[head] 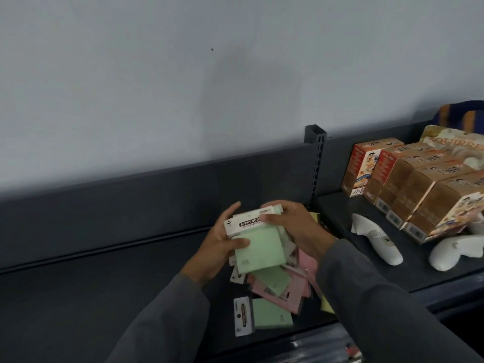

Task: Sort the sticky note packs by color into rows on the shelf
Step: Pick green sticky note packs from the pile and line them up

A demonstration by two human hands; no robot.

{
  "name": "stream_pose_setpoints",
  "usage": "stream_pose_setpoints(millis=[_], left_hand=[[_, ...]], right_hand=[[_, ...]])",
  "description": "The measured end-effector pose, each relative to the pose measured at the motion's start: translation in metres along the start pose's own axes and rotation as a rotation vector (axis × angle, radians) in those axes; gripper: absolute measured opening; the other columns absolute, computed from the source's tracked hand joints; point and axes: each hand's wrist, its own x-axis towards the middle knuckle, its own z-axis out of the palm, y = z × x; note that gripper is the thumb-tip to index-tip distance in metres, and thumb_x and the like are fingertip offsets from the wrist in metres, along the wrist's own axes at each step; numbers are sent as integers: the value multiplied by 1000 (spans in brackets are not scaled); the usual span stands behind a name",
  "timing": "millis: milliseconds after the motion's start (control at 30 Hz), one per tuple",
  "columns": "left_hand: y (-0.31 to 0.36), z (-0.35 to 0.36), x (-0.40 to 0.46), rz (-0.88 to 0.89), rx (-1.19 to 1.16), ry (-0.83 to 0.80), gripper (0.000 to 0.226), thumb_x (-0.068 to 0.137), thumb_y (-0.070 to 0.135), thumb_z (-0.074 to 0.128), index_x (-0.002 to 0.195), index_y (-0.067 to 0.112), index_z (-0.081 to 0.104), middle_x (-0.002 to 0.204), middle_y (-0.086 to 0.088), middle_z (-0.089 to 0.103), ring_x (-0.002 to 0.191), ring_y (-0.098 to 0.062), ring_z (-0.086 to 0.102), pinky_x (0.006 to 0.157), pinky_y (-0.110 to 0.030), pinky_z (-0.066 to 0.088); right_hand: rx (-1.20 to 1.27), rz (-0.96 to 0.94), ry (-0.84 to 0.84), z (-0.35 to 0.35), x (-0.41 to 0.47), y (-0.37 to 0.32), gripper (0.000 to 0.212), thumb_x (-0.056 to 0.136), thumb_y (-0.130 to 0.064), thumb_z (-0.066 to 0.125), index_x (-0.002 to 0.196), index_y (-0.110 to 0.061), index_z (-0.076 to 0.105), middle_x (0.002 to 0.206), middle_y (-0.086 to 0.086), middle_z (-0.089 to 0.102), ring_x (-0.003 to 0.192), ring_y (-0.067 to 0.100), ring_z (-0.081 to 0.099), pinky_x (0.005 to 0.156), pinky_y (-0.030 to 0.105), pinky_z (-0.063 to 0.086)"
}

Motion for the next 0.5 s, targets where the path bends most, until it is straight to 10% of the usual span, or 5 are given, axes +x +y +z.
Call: stream_pose_setpoints(millis=[500], left_hand=[[27,-110,-148,6,64,552,25,96,19,67,114,4,74,111,-19,76,91,-21,71,77,-28,58]], right_hand=[[424,95,-384,197,-8,34,55,76,28,49,121,1,62,122,18,69,115,30,66,91,36,57]])
